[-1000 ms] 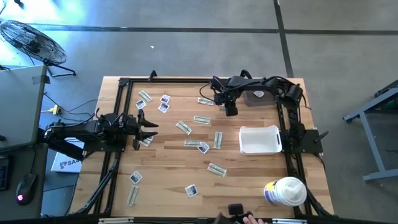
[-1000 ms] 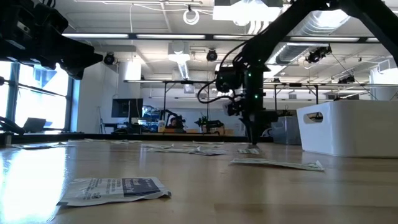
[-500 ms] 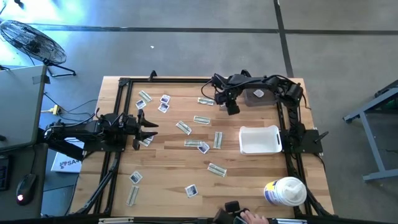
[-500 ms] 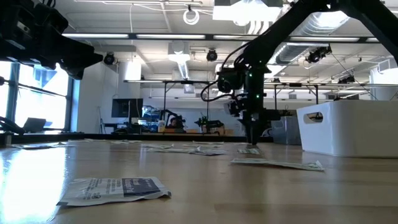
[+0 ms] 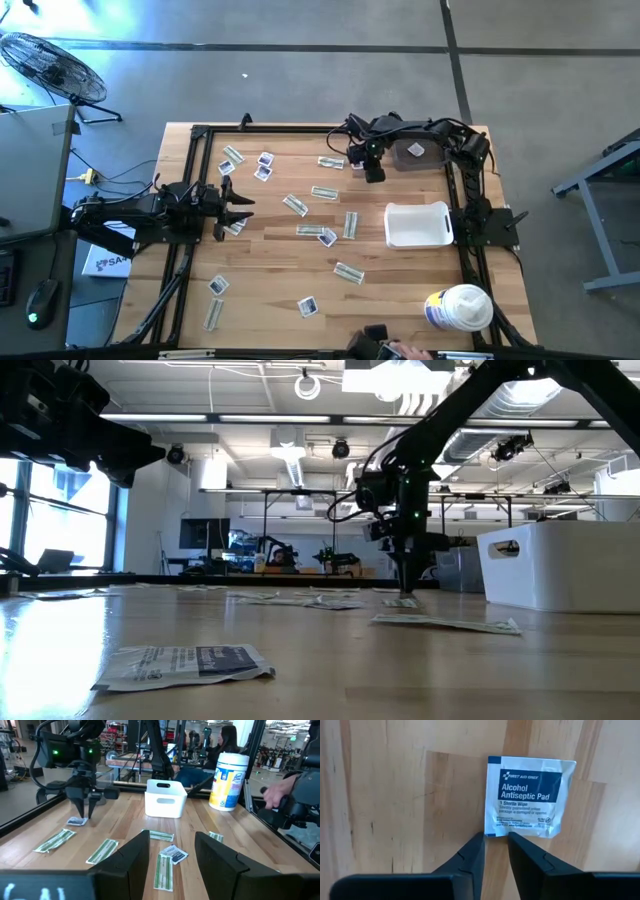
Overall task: Pick & Place First Aid Supplies
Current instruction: Put the alcohol pad into the black bin
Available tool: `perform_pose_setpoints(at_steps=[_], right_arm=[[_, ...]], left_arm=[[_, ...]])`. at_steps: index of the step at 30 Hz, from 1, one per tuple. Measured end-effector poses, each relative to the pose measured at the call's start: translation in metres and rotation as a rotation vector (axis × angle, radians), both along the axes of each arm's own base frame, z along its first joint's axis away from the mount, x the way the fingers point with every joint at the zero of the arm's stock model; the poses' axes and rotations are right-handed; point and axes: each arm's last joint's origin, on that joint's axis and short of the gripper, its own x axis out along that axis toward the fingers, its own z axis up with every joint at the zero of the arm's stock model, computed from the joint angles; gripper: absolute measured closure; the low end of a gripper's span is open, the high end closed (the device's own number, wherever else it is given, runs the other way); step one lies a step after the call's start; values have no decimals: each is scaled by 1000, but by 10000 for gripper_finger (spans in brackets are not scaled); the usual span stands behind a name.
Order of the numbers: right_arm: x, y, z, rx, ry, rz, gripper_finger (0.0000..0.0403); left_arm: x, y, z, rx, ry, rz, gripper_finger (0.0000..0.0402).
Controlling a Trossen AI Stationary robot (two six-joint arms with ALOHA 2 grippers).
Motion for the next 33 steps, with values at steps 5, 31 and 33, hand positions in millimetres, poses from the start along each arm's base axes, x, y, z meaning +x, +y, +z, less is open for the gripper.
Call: perform_pose_setpoints(at_steps=[5,31,33], right_arm=[[0,0,0,10,-4,-45,344],[-4,14,44,-97,-30,-222,402],[-8,21,60,-127,-27,-266,402]], left_arm=[[0,0,0,0,0,0,246],[0,0,0,0,0,0,246],[0,0,0,0,0,0,246]])
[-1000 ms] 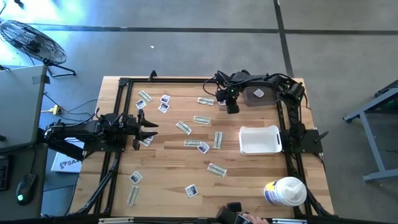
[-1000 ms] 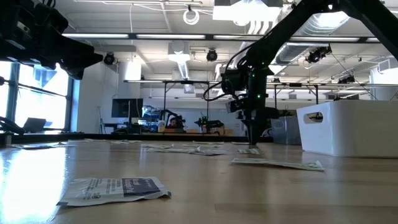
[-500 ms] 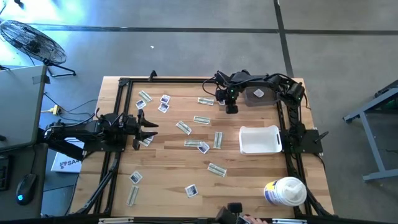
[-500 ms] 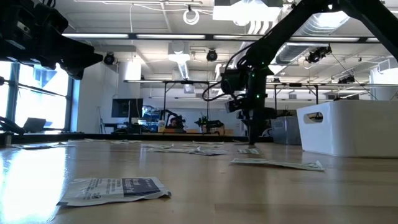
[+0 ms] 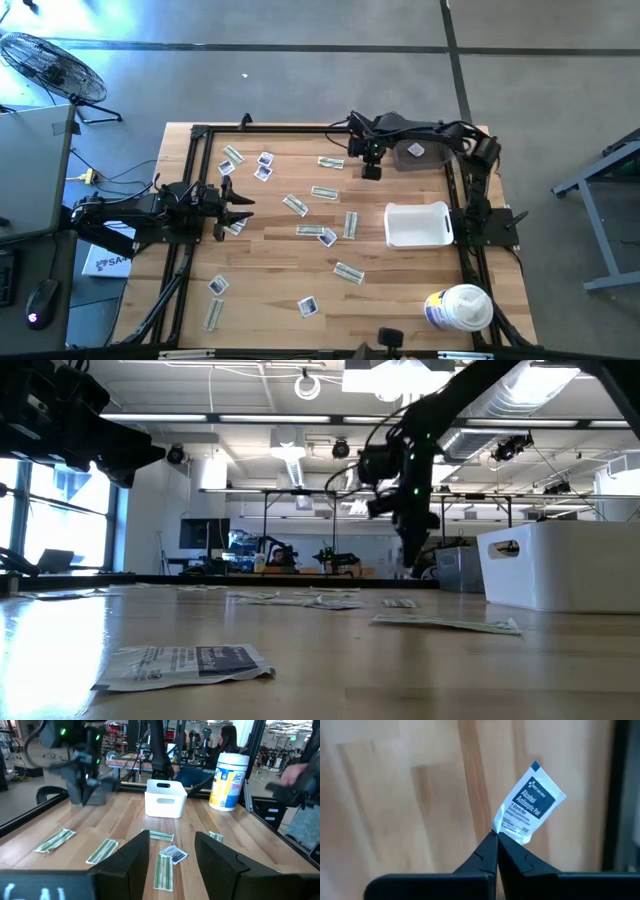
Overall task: Pick & Place First Aid Supplies
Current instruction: Put the alcohol pad into the black bin
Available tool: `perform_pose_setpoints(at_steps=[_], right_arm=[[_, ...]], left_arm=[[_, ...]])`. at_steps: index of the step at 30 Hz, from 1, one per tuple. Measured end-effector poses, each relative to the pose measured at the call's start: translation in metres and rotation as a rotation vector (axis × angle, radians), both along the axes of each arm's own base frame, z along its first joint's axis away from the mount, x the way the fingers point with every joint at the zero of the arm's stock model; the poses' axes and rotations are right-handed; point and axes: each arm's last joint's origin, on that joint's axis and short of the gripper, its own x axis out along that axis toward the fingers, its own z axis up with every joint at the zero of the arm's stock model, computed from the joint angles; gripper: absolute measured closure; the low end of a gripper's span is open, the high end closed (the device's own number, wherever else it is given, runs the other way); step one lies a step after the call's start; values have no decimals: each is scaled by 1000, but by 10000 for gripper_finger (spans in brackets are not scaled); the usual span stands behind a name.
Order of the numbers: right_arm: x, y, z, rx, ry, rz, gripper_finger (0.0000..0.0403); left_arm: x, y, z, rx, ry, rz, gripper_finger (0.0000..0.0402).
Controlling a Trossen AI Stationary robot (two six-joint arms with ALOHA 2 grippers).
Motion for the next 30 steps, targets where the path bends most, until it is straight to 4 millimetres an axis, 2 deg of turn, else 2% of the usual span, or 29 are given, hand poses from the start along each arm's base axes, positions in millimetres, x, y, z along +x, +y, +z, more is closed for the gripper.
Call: perform_pose_setpoints(at_steps=[4,8,10,13,16,21,25,30], right_arm=[[-17,15,41,-49,-16,-94,402],[-45,25,77,-44,-58,-252,402],[-60,27,89,-46,-86,-365,402],[-81,27,96,-33,-82,-506,402],[-99,26,90,6,-41,-595,402],[-120,15,52,87,17,-670,402],[-129,3,28,61,-4,-714,402],[-131,-14,16,38,-39,-801,402]], left_arm=[[0,0,0,0,0,0,246],[0,0,0,0,0,0,246],[0,0,0,0,0,0,246],[0,0,0,0,0,0,246],[0,0,0,0,0,0,246],[0,0,0,0,0,0,246],[0,0,0,0,0,0,246],[0,0,0,0,0,0,246]])
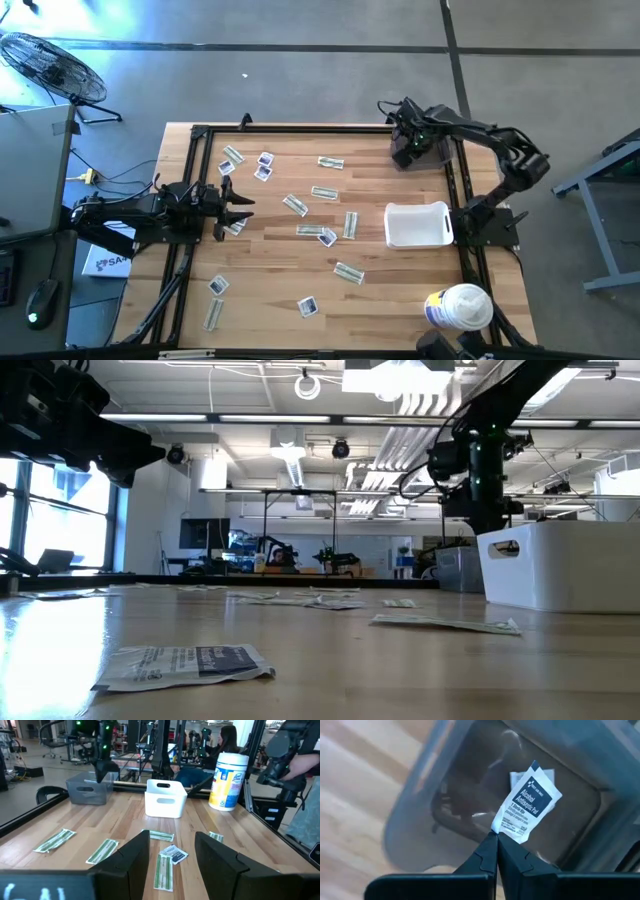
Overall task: Pick & Place First Aid Supplies
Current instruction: Put the alcohol pad into the black bin
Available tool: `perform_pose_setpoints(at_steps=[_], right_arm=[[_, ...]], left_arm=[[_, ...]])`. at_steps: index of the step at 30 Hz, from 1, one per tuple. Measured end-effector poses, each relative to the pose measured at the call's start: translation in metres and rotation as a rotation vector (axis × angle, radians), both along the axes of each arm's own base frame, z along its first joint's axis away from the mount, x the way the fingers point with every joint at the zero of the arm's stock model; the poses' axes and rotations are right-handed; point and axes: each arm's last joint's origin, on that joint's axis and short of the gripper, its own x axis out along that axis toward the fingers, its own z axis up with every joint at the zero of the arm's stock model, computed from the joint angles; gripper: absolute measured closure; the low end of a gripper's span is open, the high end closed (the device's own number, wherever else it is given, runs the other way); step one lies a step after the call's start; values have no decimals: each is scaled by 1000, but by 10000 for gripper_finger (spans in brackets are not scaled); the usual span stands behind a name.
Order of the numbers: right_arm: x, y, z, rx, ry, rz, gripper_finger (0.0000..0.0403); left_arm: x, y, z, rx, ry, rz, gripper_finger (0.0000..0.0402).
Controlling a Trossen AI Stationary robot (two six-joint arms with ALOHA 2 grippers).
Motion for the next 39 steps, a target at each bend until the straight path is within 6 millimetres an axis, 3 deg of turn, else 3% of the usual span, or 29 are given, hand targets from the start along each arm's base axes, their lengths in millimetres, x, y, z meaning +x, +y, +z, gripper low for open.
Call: perform_pose_setpoints(at_steps=[12,24,33,39], right_arm=[[3,-18,-20,31,68,-61,395],[7,-20,-17,-20,38,-75,310],[19,15,25,-141,-25,18,312],[45,57,56,-181,-264,184,314]], left_arm=[[0,0,0,0,0,0,246],[0,0,0,0,0,0,246],[0,0,0,0,0,0,246],[0,0,0,0,0,0,246]])
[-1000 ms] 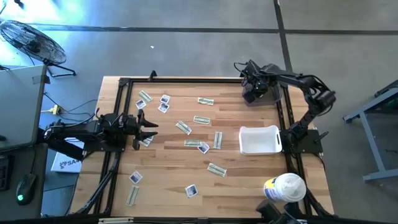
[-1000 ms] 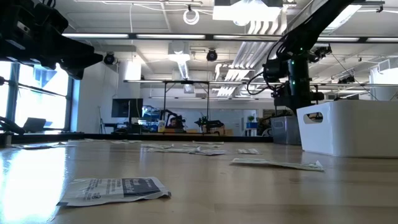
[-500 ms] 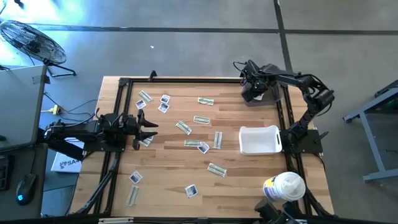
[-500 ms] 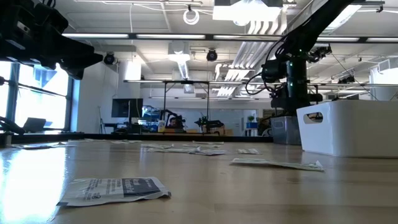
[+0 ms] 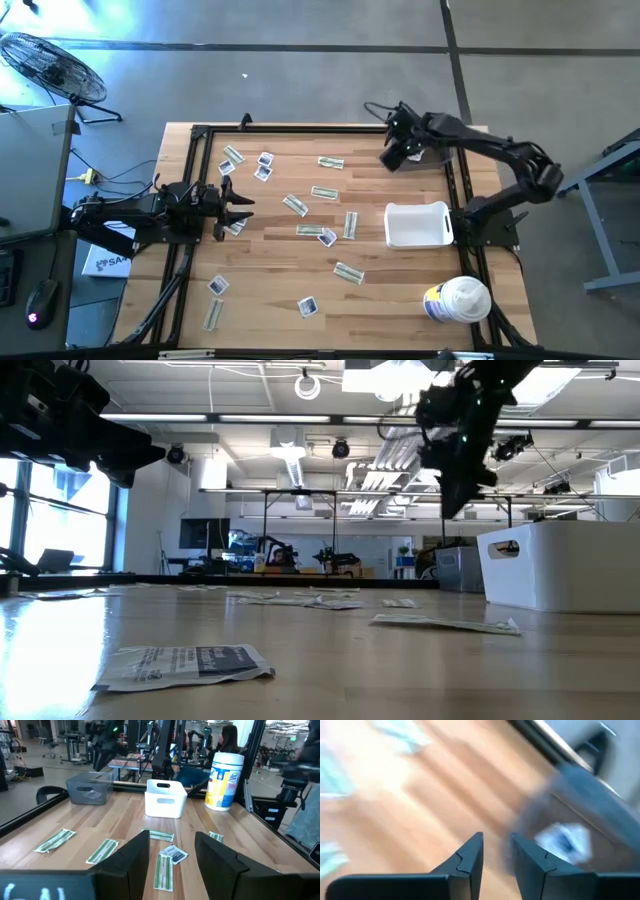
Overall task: Pick & Place First Aid Supplies
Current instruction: Put the alcohol pad into the black bin
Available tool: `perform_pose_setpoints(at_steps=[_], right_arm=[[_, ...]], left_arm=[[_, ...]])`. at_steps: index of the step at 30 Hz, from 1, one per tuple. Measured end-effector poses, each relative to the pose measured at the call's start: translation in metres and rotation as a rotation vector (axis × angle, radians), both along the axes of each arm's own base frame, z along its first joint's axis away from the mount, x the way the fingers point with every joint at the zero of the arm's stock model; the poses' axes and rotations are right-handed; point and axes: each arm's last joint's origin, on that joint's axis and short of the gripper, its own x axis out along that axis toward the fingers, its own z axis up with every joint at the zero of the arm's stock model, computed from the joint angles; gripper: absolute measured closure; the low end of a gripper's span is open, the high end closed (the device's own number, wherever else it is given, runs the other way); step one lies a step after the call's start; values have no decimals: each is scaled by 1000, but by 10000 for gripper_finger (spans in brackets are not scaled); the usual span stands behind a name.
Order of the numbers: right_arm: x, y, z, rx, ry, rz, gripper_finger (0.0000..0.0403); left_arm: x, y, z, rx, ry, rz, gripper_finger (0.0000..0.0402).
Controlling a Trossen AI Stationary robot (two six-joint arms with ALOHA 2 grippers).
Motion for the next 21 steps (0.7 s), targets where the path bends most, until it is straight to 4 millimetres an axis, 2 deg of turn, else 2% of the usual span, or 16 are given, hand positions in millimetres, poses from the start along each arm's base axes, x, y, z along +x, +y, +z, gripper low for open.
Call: perform_pose_setpoints(at_steps=[4,8,15,18,21], right_arm=[[34,35,6,-20,-135,206,313],[72,73,-2,-22,-229,390,312],[124,126,-45,51,-289,606,294],[133,142,-65,122,-246,606,287],[140,155,-75,152,-181,604,284]], left_arm=[[0,0,0,0,0,0,246],[0,0,0,0,0,0,246],[0,0,0,0,0,0,246],[0,0,0,0,0,0,246],[0,0,0,0,0,0,246]])
